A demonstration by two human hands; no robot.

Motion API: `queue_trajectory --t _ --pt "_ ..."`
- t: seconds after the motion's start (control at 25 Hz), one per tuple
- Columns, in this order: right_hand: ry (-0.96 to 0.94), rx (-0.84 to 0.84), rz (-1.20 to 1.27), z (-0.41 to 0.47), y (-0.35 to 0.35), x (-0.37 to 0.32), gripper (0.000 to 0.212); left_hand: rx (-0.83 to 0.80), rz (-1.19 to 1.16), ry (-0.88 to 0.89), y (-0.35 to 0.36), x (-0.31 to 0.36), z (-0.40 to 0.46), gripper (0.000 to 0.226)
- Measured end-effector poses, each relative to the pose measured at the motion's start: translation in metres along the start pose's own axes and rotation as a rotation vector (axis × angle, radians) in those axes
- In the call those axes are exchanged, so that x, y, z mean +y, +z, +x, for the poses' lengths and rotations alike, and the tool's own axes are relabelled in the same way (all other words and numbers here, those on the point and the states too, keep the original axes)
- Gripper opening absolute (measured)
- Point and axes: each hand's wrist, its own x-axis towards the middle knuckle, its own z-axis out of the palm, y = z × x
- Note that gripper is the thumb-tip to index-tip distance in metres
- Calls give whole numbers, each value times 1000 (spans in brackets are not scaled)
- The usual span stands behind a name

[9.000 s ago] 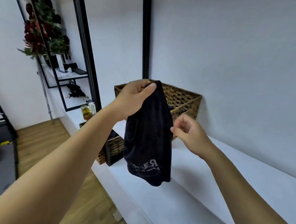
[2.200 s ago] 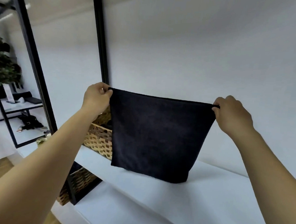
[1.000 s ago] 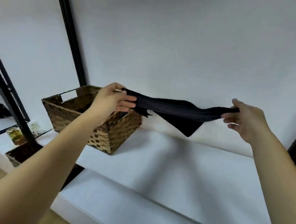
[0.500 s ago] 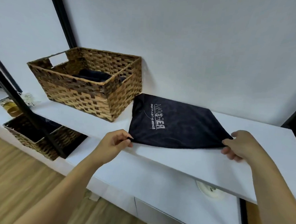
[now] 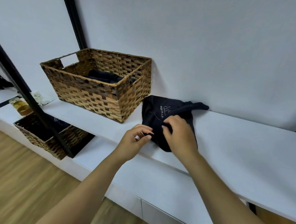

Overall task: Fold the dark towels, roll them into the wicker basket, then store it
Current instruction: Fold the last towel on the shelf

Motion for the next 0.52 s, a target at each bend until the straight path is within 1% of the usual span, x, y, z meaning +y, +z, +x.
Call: queue_trajectory --t 0.12,0.2,0.36,0.48,0.52 --pt "-53 6 93 -9 25 -14 9 44 -53 -46 -1 -1 0 17" --pt "-55 3 131 -12 33 -14 11 51 -58 -37 -1 -4 0 19" --pt "-47 -72 164 -13 38 -11 15 115 -159 -90 0 -9 -2 14" --pt "-64 -109 158 -14 38 -7 18 118 -212 -105 0 -11 -1 13" --pt "-71 -121 159 -14 38 -7 19 115 -217 -97 0 -10 -1 15"
